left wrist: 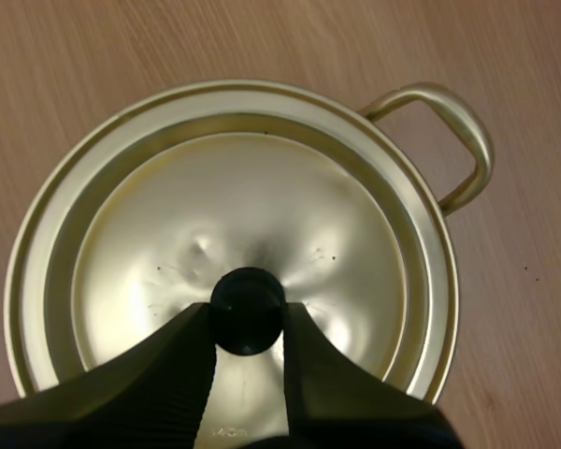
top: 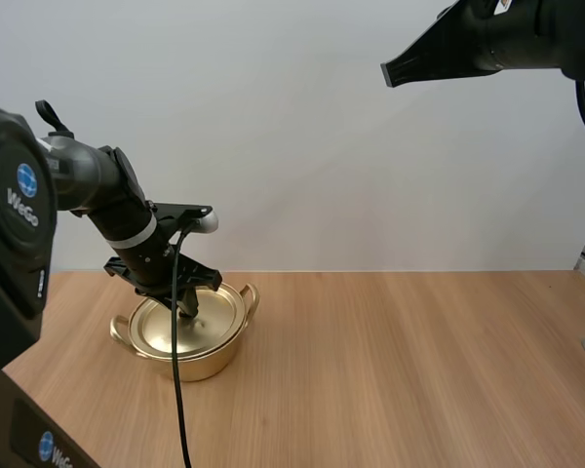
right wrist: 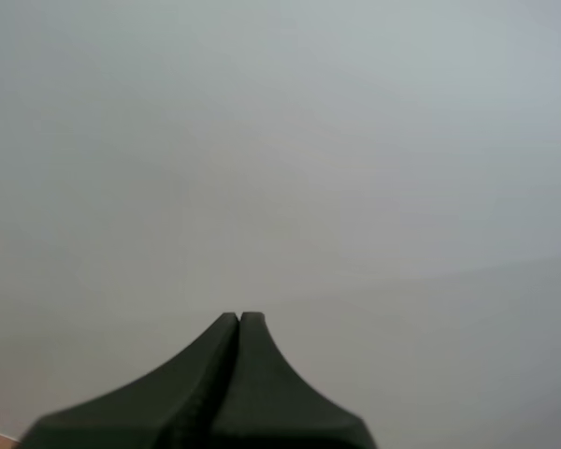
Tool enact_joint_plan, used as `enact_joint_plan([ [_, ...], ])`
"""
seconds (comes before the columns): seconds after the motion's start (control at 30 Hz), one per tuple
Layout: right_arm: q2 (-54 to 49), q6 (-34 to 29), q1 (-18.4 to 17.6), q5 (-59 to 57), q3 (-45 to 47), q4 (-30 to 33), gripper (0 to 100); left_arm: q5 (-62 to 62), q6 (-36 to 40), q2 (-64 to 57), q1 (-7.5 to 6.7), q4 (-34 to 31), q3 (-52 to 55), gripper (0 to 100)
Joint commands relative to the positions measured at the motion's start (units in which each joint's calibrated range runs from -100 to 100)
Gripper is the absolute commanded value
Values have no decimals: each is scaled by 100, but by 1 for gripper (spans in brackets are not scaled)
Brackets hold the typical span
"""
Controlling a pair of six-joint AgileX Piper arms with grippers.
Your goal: Open the pot, put the car inside, and close it
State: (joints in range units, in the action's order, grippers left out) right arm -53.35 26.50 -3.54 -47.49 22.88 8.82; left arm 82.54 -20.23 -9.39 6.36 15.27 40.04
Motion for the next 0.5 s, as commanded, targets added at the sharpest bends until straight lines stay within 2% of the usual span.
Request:
enact_joint_plan([
  [0.0,-5,-5,4,5,-7,-1,0,16,-12,2,6,65,4,14],
  [0.1,-5,-5,4,5,-7,-1,0,16,-12,2,6,132,4,44],
  [0.23,-5,-5,4,5,-7,-1,0,16,-14,-25,6,132,4,93],
  [0.27,-5,-5,4,5,-7,-1,0,16,-56,-38,6,132,4,100],
  [0.47,-5,-5,4,-11,-7,-4,0,-410,-91,-332,6,132,-82,100],
])
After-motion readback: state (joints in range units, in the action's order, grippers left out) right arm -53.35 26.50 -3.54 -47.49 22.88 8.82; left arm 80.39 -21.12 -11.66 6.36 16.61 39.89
